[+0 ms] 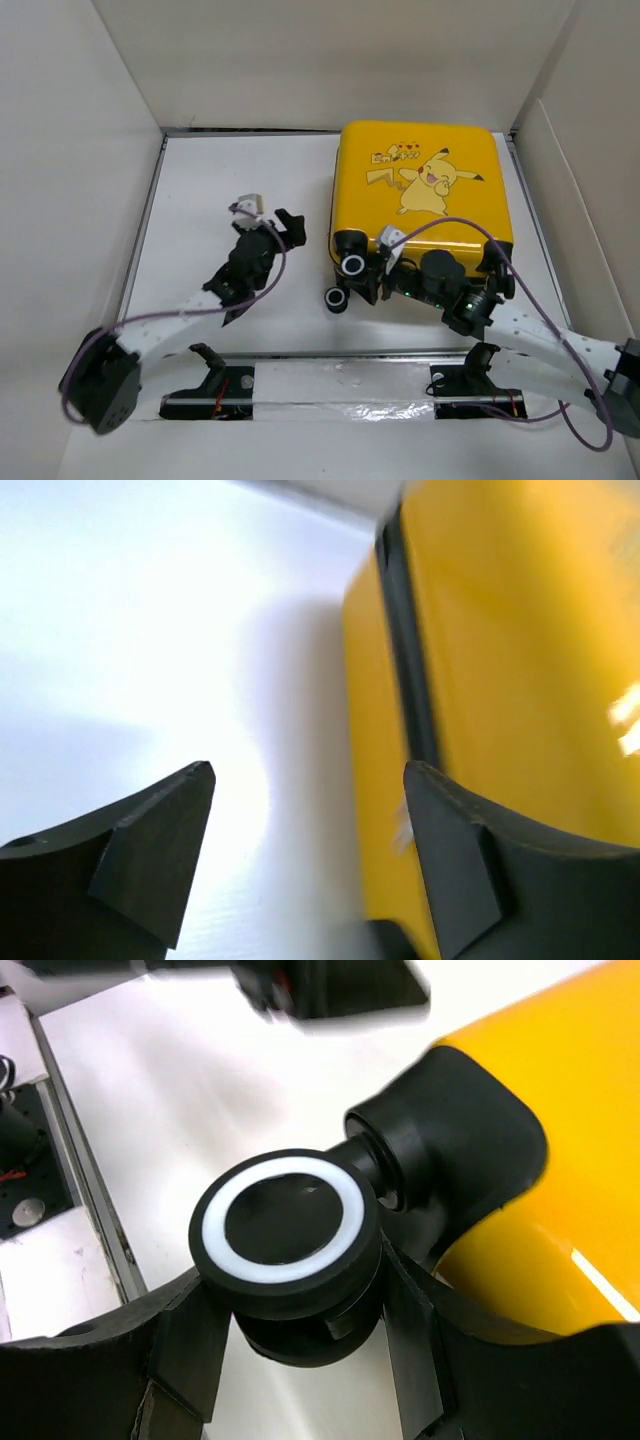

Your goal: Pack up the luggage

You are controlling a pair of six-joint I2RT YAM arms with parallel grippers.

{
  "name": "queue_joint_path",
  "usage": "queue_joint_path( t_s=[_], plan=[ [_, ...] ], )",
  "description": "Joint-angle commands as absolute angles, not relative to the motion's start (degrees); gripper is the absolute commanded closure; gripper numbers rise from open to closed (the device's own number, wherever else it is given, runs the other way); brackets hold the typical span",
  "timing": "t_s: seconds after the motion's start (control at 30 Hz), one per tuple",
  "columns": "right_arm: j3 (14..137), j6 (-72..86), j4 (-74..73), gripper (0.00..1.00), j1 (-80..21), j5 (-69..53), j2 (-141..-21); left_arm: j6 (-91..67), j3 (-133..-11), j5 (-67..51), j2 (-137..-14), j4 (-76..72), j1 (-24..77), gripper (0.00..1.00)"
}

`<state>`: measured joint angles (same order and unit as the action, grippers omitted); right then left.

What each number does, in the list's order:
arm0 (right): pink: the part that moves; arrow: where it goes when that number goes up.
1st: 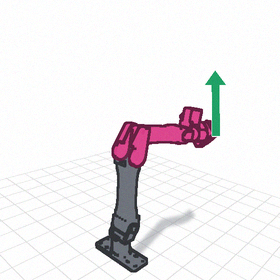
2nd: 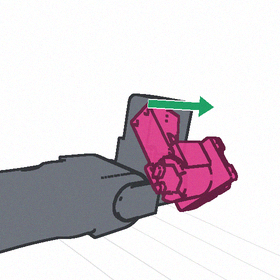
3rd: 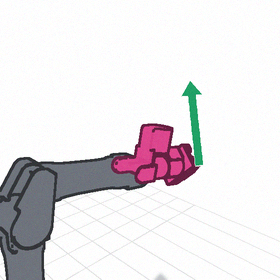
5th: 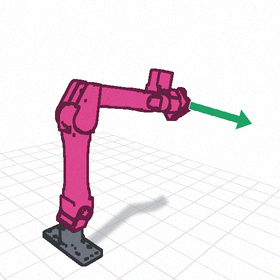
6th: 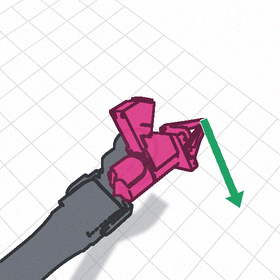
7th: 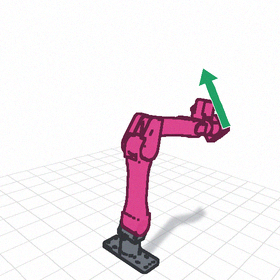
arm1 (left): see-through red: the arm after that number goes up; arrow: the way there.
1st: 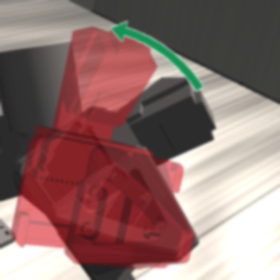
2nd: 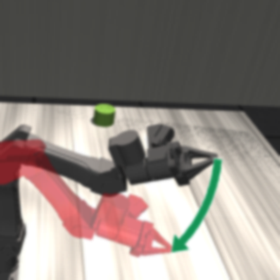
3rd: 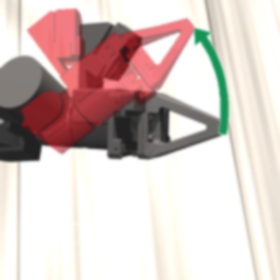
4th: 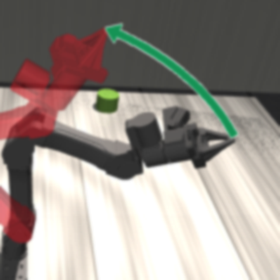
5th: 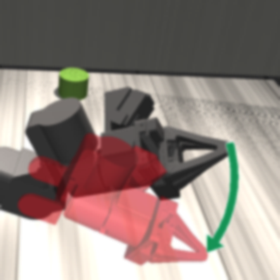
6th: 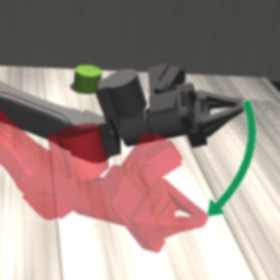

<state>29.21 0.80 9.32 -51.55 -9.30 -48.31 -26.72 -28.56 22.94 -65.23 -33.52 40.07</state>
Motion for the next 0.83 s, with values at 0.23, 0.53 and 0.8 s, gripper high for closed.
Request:
queue_joint_path(
  t_s=[0.23, 0.53, 0.8],
  plan=[
    [58.4, -1.8, 15.5, 0.36, -64.2, -12.9, -79.8, -37.7, -31.0, 32.7, -26.6, -16.9, 40.0, 0.01],
    [54.9, -6.0, 2.0, 0.0, -65.0, 7.3, -56.7, -38.0, -39.8, 23.7, -25.3, -1.8, 40.0, 0.01],
    [47.9, -5.3, -8.4, 0.0, -60.8, 30.9, -29.9, -34.3, -42.7, 19.1, -25.5, 4.7, 40.0, 0.01]
  ],
)
